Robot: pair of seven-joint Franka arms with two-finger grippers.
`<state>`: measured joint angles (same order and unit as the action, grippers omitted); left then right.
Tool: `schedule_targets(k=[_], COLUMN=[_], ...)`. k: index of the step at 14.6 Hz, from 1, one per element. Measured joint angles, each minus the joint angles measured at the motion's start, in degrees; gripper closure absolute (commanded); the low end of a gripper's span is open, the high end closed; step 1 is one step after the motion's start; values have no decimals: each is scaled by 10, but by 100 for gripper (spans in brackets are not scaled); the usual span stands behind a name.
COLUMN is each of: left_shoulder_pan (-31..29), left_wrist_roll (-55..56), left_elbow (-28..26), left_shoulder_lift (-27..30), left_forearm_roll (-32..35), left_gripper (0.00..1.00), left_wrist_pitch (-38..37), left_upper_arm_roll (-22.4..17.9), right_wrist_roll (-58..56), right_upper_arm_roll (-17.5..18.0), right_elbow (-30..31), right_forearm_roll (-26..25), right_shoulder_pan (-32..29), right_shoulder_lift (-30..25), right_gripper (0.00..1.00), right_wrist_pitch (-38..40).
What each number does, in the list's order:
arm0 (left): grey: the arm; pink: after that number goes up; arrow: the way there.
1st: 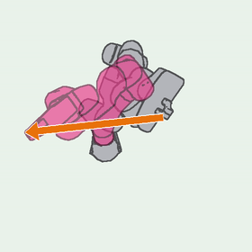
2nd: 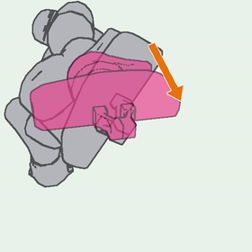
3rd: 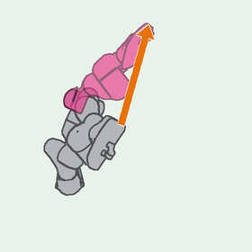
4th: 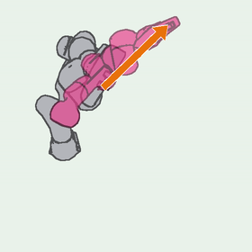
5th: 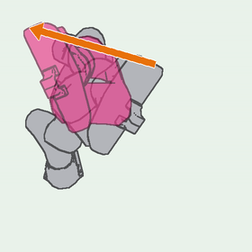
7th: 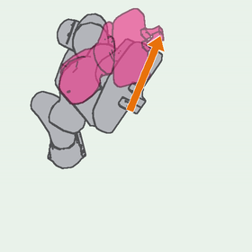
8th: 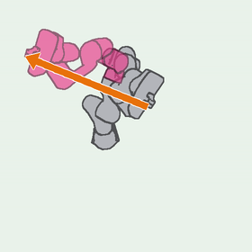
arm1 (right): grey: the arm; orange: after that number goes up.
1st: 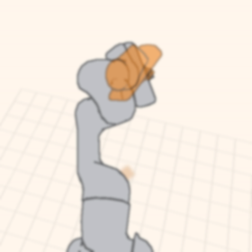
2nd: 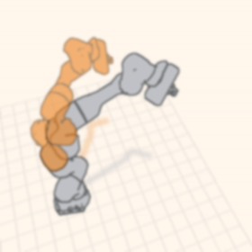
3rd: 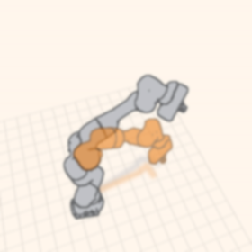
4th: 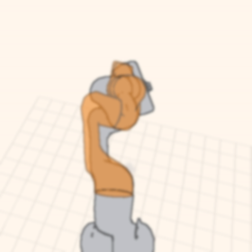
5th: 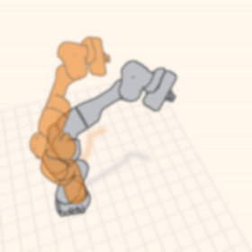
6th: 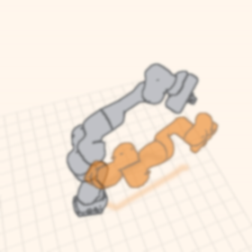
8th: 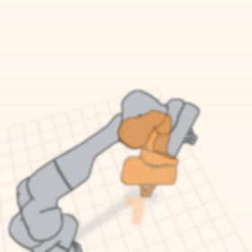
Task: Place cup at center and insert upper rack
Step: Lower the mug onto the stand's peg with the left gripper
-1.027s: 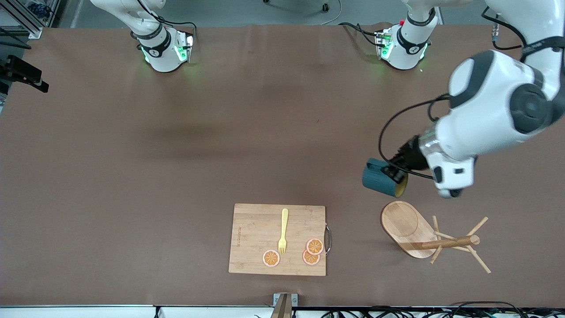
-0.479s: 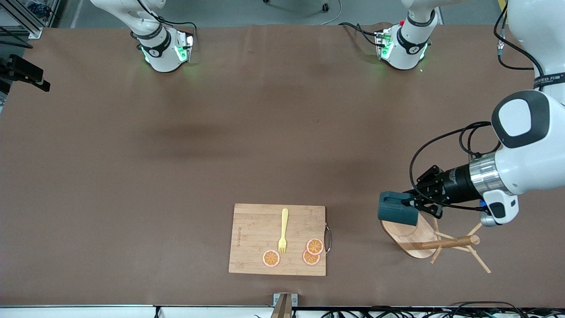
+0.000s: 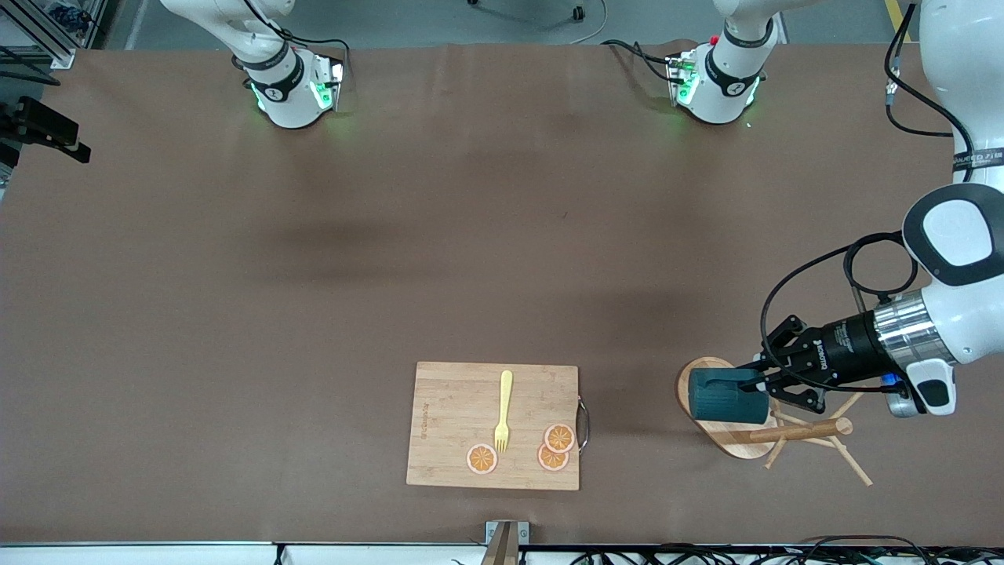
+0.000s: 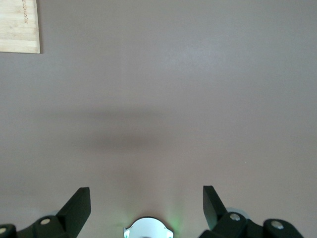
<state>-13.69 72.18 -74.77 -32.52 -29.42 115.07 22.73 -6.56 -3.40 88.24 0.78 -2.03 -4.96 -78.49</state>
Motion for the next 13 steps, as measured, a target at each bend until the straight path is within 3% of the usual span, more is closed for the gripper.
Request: schedule_targets(k=[13], left_shoulder_pan=[-41], left_wrist_roll=[-85], left_elbow=[1], left_shoulder_lift=[-33], left_forearm_roll=[-75], left_gripper=[99], left_wrist_pitch=[3], left_upper_arm_roll=[0], right_wrist_roll=[-1], right_upper_arm_roll=[0], right_elbow=[0], right_forearm_roll=[0], right_shoulder_pan=[0], right_shoulder_lift=[0], right_gripper=[0], right_wrist_pitch=[0])
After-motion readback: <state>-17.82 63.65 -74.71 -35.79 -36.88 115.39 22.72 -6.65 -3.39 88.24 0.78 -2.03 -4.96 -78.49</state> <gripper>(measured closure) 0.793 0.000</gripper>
